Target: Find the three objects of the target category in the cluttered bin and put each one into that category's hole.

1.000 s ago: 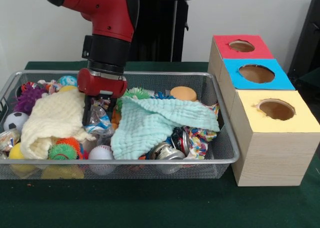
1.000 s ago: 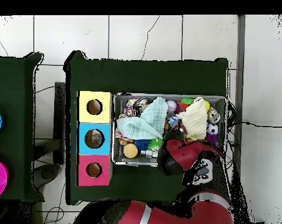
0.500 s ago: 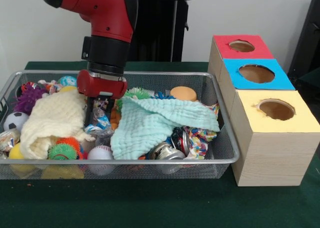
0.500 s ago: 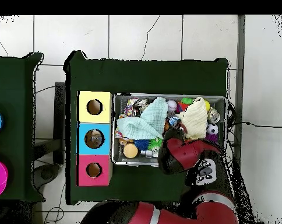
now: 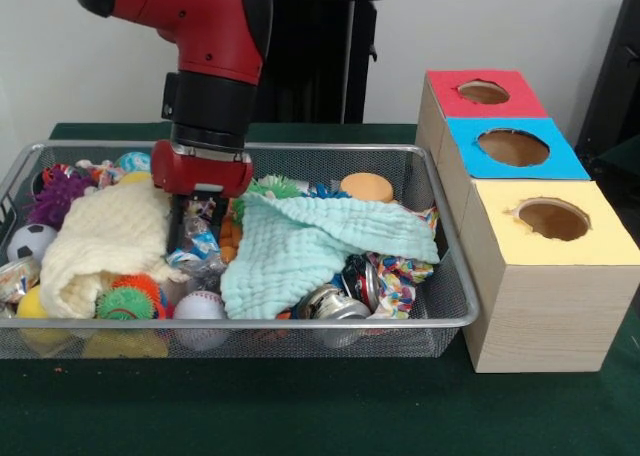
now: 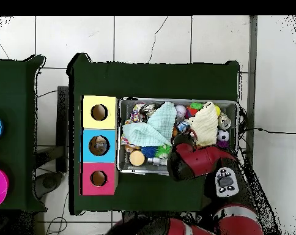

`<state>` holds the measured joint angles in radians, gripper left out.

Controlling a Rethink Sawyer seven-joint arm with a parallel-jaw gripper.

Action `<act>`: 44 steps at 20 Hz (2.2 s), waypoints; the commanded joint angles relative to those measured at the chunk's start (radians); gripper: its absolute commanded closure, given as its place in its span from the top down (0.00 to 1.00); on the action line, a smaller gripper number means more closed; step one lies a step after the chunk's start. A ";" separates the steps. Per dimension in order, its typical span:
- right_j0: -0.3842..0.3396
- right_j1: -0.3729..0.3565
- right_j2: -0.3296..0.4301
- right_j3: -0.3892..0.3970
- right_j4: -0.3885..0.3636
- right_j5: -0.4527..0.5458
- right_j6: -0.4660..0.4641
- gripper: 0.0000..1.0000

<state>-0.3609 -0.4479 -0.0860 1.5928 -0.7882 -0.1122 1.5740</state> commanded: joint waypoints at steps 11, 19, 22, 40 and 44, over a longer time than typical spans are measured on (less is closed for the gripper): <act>-0.369 -0.264 0.606 0.270 0.271 0.557 -0.103 0.00; -0.450 -0.282 0.728 0.375 0.352 0.556 -0.037 0.00; -0.455 -0.290 0.752 0.404 0.382 0.549 -0.003 0.00; -0.473 -0.361 0.927 0.606 0.666 0.521 0.153 0.00; -0.471 -0.387 0.958 0.645 0.717 0.514 0.171 0.00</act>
<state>-0.8297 -0.7877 0.7784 2.1470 -0.1597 0.3506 1.5740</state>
